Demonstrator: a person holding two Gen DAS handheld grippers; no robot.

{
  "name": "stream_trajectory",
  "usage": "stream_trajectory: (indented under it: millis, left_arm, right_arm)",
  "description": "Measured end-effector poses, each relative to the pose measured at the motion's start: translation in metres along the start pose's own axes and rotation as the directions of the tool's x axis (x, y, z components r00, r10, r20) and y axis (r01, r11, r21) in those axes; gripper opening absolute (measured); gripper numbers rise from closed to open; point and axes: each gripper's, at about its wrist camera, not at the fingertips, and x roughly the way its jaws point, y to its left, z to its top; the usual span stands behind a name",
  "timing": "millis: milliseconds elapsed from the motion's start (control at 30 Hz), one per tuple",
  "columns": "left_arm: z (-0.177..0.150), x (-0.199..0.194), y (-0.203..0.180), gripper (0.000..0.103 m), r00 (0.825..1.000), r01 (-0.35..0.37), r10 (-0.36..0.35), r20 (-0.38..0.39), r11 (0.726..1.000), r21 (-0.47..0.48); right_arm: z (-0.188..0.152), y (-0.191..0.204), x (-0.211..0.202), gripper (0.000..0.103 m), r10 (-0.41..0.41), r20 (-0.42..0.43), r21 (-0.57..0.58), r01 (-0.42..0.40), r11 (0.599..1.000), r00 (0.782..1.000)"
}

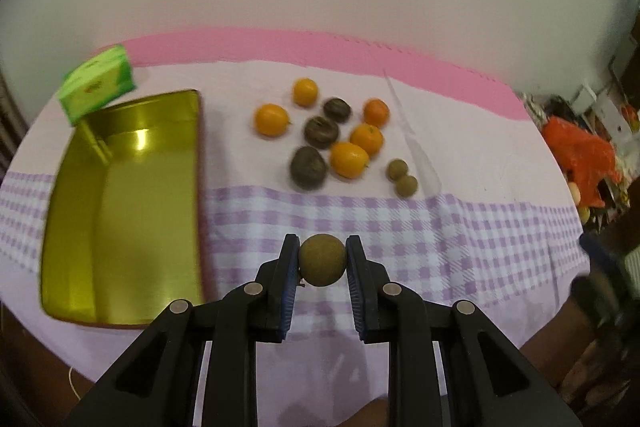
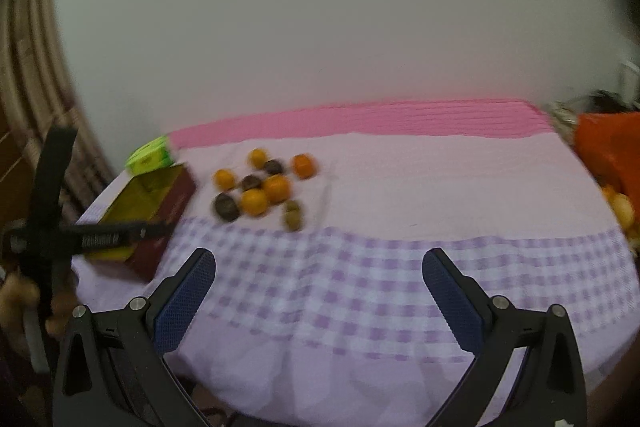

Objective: Organize fruits
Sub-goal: 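Carry the small fruit over the gold tray with left while right grasps a dark brown fruit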

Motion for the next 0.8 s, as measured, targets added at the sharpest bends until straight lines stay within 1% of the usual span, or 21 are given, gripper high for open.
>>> stream_trajectory:
  millis: [100,200,267,333,400,467,533,633,700,800]
  left_arm:
    - [0.003,-0.012,0.017,0.024,1.000,-0.017,0.018,0.019,1.000,-0.023]
    - [0.006,-0.019,0.033,0.024,0.998,-0.046,0.048,0.040,0.998,-0.045]
    - [0.008,-0.023,0.044,0.024,0.997,-0.053,0.057,0.050,0.996,-0.067]
    - [0.010,-0.024,0.054,0.024,0.996,-0.056,0.062,0.057,0.994,-0.097]
    - [0.010,-0.024,0.063,0.024,0.996,-0.053,0.060,0.062,0.992,-0.119]
    - [0.011,-0.023,0.069,0.024,0.995,-0.065,0.073,0.062,0.990,-0.126]
    - [0.011,-0.023,0.075,0.024,0.994,-0.078,0.086,0.062,0.989,-0.129]
    - [0.012,-0.023,0.082,0.024,0.992,-0.093,0.103,0.072,0.987,-0.130]
    - [0.012,-0.023,0.085,0.024,0.990,-0.107,0.118,0.078,0.986,-0.128]
    - [0.012,-0.021,0.092,0.024,0.990,-0.108,0.119,0.072,0.985,-0.138]
  right_arm:
    - [-0.003,0.015,0.006,0.102,0.072,-0.039,-0.034,-0.073,0.997,0.997]
    - [-0.001,0.030,0.010,0.096,0.148,-0.076,-0.062,-0.153,0.986,0.986]
    - [0.003,0.042,0.016,0.091,0.180,-0.087,-0.094,-0.188,0.978,0.980]
    - [0.010,0.054,0.023,0.083,0.217,-0.106,-0.156,-0.232,0.960,0.970]
    - [0.017,0.068,0.036,0.079,0.244,-0.128,-0.226,-0.268,0.936,0.961]
    - [0.025,0.082,0.055,0.074,0.272,-0.162,-0.289,-0.309,0.906,0.948]
    - [0.033,0.094,0.077,0.066,0.285,-0.201,-0.342,-0.340,0.876,0.937]
    - [0.045,0.106,0.116,0.059,0.286,-0.256,-0.390,-0.369,0.844,0.924]
    - [0.051,0.112,0.139,0.055,0.270,-0.292,-0.410,-0.375,0.831,0.918]
    - [0.058,0.120,0.167,0.054,0.242,-0.342,-0.450,-0.384,0.806,0.908]
